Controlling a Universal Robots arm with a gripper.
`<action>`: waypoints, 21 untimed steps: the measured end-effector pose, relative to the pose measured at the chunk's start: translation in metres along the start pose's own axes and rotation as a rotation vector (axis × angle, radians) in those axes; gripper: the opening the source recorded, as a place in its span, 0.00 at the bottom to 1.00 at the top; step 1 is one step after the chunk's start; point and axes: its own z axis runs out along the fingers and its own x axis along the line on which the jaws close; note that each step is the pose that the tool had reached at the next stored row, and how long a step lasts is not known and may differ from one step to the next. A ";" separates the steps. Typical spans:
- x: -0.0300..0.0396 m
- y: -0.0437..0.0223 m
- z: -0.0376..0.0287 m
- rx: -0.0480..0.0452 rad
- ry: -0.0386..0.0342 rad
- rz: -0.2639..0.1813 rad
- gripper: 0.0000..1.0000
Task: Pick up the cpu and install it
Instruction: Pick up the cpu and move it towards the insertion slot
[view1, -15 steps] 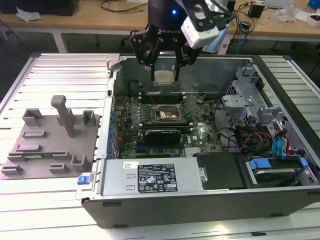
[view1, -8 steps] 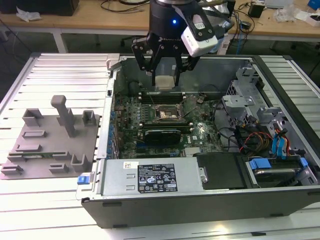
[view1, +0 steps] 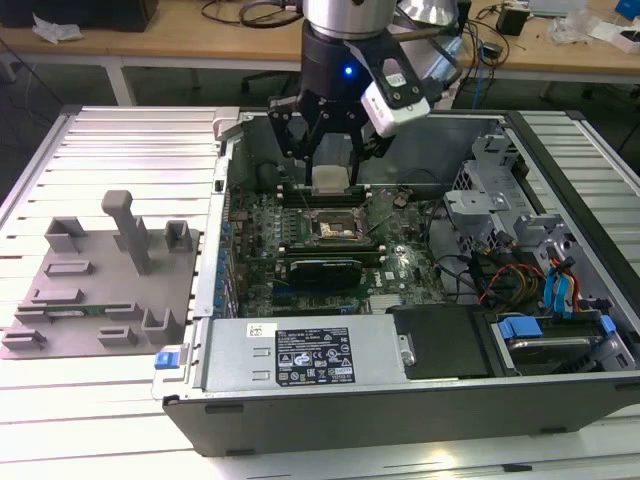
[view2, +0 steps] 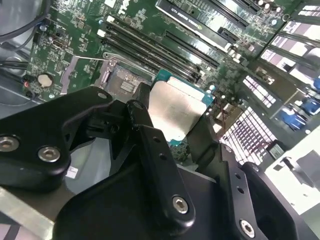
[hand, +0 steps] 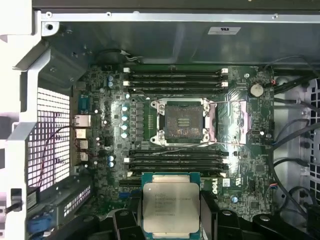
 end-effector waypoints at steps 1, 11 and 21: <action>-0.0004 0.0003 0.0032 0.0000 0.0000 0.000 0.55; -0.0100 0.0073 0.0353 0.0001 0.0001 0.000 0.55; -0.0195 0.0237 0.0554 -0.0001 0.0000 0.000 0.55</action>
